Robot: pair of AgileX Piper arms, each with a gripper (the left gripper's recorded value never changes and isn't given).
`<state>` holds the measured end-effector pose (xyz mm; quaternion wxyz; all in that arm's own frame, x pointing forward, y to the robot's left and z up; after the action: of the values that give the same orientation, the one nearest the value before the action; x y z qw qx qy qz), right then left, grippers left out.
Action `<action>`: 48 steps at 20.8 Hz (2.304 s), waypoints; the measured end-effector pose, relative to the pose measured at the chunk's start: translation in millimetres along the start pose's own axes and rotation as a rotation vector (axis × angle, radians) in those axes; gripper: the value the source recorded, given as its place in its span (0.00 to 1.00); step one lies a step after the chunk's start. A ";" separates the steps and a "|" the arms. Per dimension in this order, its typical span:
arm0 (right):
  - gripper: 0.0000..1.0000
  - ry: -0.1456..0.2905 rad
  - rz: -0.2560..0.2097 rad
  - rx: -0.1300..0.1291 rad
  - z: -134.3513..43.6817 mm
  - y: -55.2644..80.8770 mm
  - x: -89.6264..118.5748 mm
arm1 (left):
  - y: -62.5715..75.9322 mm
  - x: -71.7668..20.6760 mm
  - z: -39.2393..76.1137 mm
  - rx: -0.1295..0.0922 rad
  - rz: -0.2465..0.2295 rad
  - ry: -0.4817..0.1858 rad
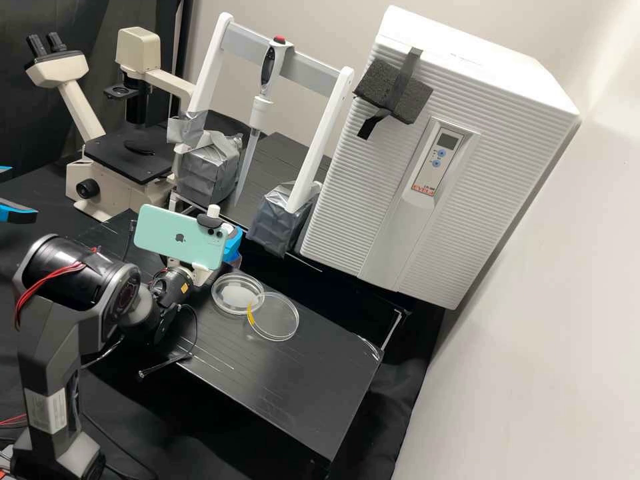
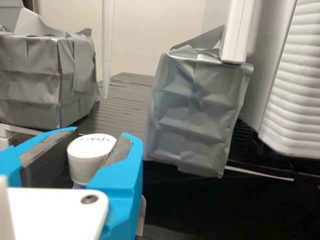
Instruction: Close the bottle
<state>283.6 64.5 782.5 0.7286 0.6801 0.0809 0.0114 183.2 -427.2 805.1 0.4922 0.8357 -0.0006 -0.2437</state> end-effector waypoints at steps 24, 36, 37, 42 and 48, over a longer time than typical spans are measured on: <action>1.00 -0.013 -0.018 0.004 1.4 -4.6 -3.3 | 1.1 -0.5 0.8 0.007 0.005 -0.001; 1.00 -0.010 -0.013 0.005 -0.2 -2.3 -11.8 | 2.2 -0.5 0.7 0.005 0.014 0.005; 1.00 -0.009 -0.012 0.005 -0.5 -1.8 -13.2 | 2.5 -0.4 0.8 0.004 0.017 0.007; 1.00 0.003 -0.003 0.007 -4.0 0.9 -21.5 | 6.9 -0.6 -2.2 0.021 0.067 0.059; 1.00 0.059 0.048 -0.019 -12.8 7.1 -33.8 | 9.0 -2.9 0.7 0.026 0.107 0.088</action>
<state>249.1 73.4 792.2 0.7319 0.6741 0.0859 0.0501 182.5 -431.7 813.4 0.4930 0.8508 -0.0268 -0.1798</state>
